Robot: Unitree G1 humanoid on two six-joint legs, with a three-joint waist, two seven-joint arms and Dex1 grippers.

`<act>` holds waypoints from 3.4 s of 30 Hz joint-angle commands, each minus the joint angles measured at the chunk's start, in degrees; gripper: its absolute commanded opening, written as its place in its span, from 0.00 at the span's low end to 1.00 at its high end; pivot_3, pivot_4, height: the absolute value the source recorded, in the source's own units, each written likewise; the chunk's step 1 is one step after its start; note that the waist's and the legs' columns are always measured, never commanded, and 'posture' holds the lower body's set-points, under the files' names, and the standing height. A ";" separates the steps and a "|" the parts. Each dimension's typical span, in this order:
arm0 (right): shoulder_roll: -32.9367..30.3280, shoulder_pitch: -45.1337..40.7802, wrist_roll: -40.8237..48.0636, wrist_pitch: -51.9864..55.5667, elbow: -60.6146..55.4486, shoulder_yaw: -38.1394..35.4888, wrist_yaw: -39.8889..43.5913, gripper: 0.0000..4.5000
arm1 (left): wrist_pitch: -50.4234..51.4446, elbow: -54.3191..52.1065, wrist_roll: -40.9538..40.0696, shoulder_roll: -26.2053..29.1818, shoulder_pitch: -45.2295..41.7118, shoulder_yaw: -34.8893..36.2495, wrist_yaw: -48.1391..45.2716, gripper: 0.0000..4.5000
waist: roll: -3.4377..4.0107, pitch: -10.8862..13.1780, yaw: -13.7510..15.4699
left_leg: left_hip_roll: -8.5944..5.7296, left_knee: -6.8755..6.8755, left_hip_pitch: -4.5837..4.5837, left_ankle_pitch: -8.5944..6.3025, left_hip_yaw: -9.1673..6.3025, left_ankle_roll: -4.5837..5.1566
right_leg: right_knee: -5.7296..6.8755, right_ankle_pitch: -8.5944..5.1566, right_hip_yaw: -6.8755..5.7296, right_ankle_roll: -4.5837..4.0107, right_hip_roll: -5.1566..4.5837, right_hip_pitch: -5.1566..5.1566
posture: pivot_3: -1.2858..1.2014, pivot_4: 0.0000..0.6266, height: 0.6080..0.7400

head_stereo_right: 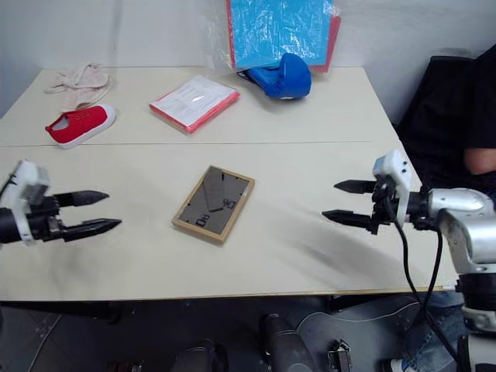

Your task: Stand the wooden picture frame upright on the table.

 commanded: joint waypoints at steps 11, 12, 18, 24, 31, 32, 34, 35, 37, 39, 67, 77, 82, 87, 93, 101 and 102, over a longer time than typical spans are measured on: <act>2.30 0.49 -1.54 -1.16 -4.07 0.99 -3.48 0.99 | -4.33 2.67 4.15 -2.10 -4.43 -4.99 2.40 1.00 | 0.02 0.01 0.02 | 0.00 0.11 -0.14 0.00 0.01 0.00 | 0.03 0.03 0.00 0.05 -0.03 -0.09 | 0.52 0.24 1.00; 2.76 -0.55 -2.60 -1.77 -3.55 2.16 -3.85 0.99 | -5.57 4.11 5.58 -2.79 -6.35 -7.31 2.32 1.00 | 0.02 0.01 0.04 | 0.00 0.12 -0.14 0.00 0.01 0.00 | 0.03 0.03 -0.01 0.05 -0.03 -0.09 | 0.52 0.24 1.00; 7.35 -7.47 -10.55 -6.38 2.49 10.30 -5.60 0.58 | -14.11 13.99 14.82 -7.68 -17.06 -20.30 -0.08 0.62 | 0.02 0.01 -0.07 | -0.04 0.15 -0.14 0.17 0.09 -0.30 | 0.08 0.03 0.00 0.05 -0.02 -0.11 | 0.52 0.24 1.00; 13.34 -12.88 -18.37 -13.41 10.35 17.31 -6.60 0.16 | -21.21 25.46 22.27 -14.77 -26.92 -27.75 0.77 0.24 | 0.02 0.01 -0.06 | -0.04 0.21 -0.22 0.18 0.15 -0.31 | 0.19 0.03 0.02 0.05 -0.03 -0.22 | 0.52 0.24 1.00; 20.09 -15.79 -25.47 -19.07 17.23 21.36 -10.76 0.00 | -12.61 18.94 18.86 -20.03 -26.95 -29.64 -3.97 0.01 | 0.02 0.01 -0.32 | 0.00 0.23 -0.21 0.20 0.24 -0.35 | 0.41 0.03 0.04 0.04 -0.05 -0.28 | 0.52 0.24 1.00; 20.37 -15.99 -26.02 -19.73 17.56 21.57 -10.81 0.00 | -10.30 16.38 17.55 -19.83 -25.57 -29.19 -4.61 0.01 | 0.02 0.01 -0.36 | 0.01 0.23 -0.21 0.20 0.24 -0.35 | 0.43 0.03 0.04 0.04 -0.05 -0.27 | 0.52 0.24 1.00; 20.76 -16.23 -26.66 -20.56 18.08 21.73 -10.89 0.00 | -6.03 11.95 15.54 -19.61 -23.09 -28.19 -4.43 0.01 | 0.02 0.01 -0.33 | 0.01 0.23 -0.19 0.21 0.24 -0.35 | 0.46 0.03 0.04 0.04 -0.08 -0.28 | 0.52 0.24 1.00; 20.84 -16.23 -26.85 -20.70 18.18 21.69 -10.90 0.00 | -4.82 10.46 15.14 -19.48 -22.26 -27.93 -4.05 0.01 | 0.02 0.01 -0.36 | 0.01 0.24 -0.17 0.21 0.24 -0.36 | 0.45 0.03 0.04 0.04 -0.09 -0.28 | 0.52 0.24 1.00; 20.02 -15.79 -28.79 -22.72 17.23 22.93 -10.30 0.00 | 0.01 10.29 15.33 -19.31 -21.06 -26.38 -0.07 0.01 | 0.02 0.01 -0.26 | 0.00 0.25 -0.16 0.21 0.23 -0.36 | 0.43 0.03 0.04 0.04 -0.09 -0.28 | 0.52 0.24 1.00; 19.65 -15.39 -29.88 -23.51 15.99 23.56 -9.60 0.00 | 5.10 10.26 14.68 -19.11 -20.50 -25.20 2.41 0.01 | 0.02 0.01 -0.27 | -0.02 0.28 -0.15 0.23 0.20 -0.38 | 0.43 0.03 0.04 0.03 -0.09 -0.27 | 0.52 0.24 1.00; 22.39 -15.02 -42.46 -28.99 11.98 29.47 -11.73 0.00 | 47.80 19.45 0.10 -36.60 -30.86 -23.01 14.88 0.86 | 0.43 -0.48 1.38 | -0.16 0.27 0.56 0.22 0.12 -0.37 | 0.36 0.01 0.02 0.02 -0.16 0.46 | 0.52 0.24 1.00; 16.93 -12.08 -33.10 -16.12 1.67 21.72 -5.89 0.04 | 50.87 11.95 -5.84 -31.34 -29.94 -16.93 14.16 0.28 | 0.46 -0.44 0.80 | -0.12 0.25 0.29 0.26 0.14 -0.46 | 0.46 0.01 0.03 0.02 -0.15 0.12 | 0.52 0.24 1.00; 14.26 -15.81 -15.83 8.86 -6.27 12.86 0.22 0.36 | 52.28 1.73 -9.65 -29.25 -27.69 -15.06 14.62 0.28 | 0.48 -0.39 0.16 | -0.09 0.24 0.24 0.28 0.11 -0.49 | 0.52 0.00 0.02 -0.01 -0.14 0.05 | 0.52 0.24 1.00; 18.28 -21.65 -6.13 23.16 -7.37 10.09 -2.51 0.74 | 51.45 -2.56 -10.71 -29.76 -27.63 -15.37 15.89 0.28 | 0.48 -0.40 -0.28 | -0.10 0.23 0.25 0.29 0.06 -0.51 | 0.52 -0.01 0.02 -0.03 -0.11 0.07 | 0.52 0.24 1.00; 26.26 -25.26 -5.46 24.25 -5.91 13.91 -8.74 1.00 | 50.94 -3.89 -12.45 -31.31 -29.70 -16.03 16.35 0.28 | 0.48 -0.40 -0.23 | -0.11 0.24 0.04 0.30 0.01 -0.52 | 0.51 -0.01 0.02 -0.03 -0.11 -0.10 | 0.52 0.24 1.00; 25.28 -24.51 2.21 28.46 -13.87 11.96 -9.02 1.00 | 49.60 -2.77 -11.77 -29.52 -29.69 -16.54 16.51 0.28 | 0.48 -0.39 -0.04 | -0.11 0.25 -0.24 0.31 -0.13 -0.50 | 0.41 -0.01 -0.08 -0.02 -0.14 -0.23 | 0.52 0.24 1.00; 23.88 -24.17 2.95 29.00 -14.74 10.91 -9.15 1.00 | 49.27 -2.51 -11.68 -29.12 -29.56 -16.45 16.47 0.28 | 0.48 -0.39 -0.03 | -0.12 0.25 -0.23 0.31 -0.14 -0.50 | 0.41 -0.01 -0.08 -0.02 -0.15 -0.23 | 0.52 0.24 1.00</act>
